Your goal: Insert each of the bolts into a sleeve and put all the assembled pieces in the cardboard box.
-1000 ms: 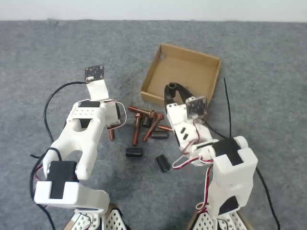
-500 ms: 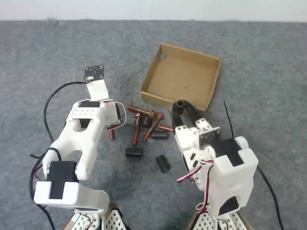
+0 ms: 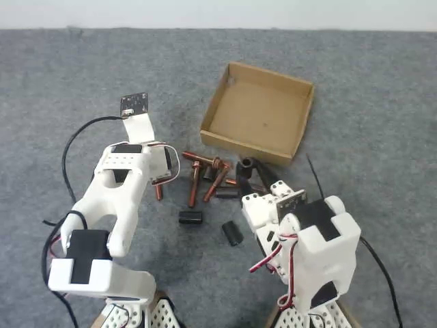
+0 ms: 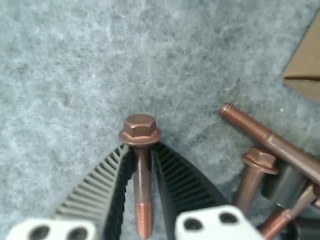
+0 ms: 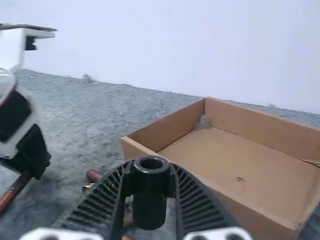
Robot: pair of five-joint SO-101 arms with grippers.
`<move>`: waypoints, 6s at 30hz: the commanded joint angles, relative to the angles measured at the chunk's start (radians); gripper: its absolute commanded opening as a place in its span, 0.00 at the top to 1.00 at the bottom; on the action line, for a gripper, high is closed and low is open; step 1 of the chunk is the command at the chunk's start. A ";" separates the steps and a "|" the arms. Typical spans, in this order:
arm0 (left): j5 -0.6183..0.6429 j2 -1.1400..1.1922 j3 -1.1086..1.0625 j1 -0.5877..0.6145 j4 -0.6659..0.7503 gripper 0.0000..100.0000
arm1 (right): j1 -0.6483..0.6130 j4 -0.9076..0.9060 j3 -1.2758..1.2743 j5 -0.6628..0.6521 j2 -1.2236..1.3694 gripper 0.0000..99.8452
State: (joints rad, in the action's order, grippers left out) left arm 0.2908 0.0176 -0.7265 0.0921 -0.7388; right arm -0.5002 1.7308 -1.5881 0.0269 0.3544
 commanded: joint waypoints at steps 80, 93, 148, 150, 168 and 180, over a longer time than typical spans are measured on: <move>-0.003 -1.014 -0.713 -0.517 0.753 0.99 | -0.088 -0.024 0.011 -0.092 -0.019 0.99; -0.003 -1.010 -0.740 -0.528 0.753 0.99 | -0.085 0.004 0.014 -0.091 -0.019 0.99; -0.003 -1.008 -0.814 -0.549 1.049 0.99 | -0.090 0.018 -0.049 -0.089 -0.116 0.99; -0.003 -1.008 -0.811 -0.549 1.049 0.99 | -0.090 0.018 -0.049 -0.089 -0.116 0.99; -0.003 -1.008 -0.819 -0.520 1.046 0.99 | -0.085 0.004 -0.049 -0.089 -0.116 0.99; -0.003 -1.007 -0.863 -0.539 1.043 0.99 | -0.082 0.004 -0.048 -0.089 -0.117 0.99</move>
State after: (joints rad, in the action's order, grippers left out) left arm 0.2908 -0.9597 -1.5996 -0.4342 0.2800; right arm -0.5953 1.7261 -1.6095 -0.0483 0.3007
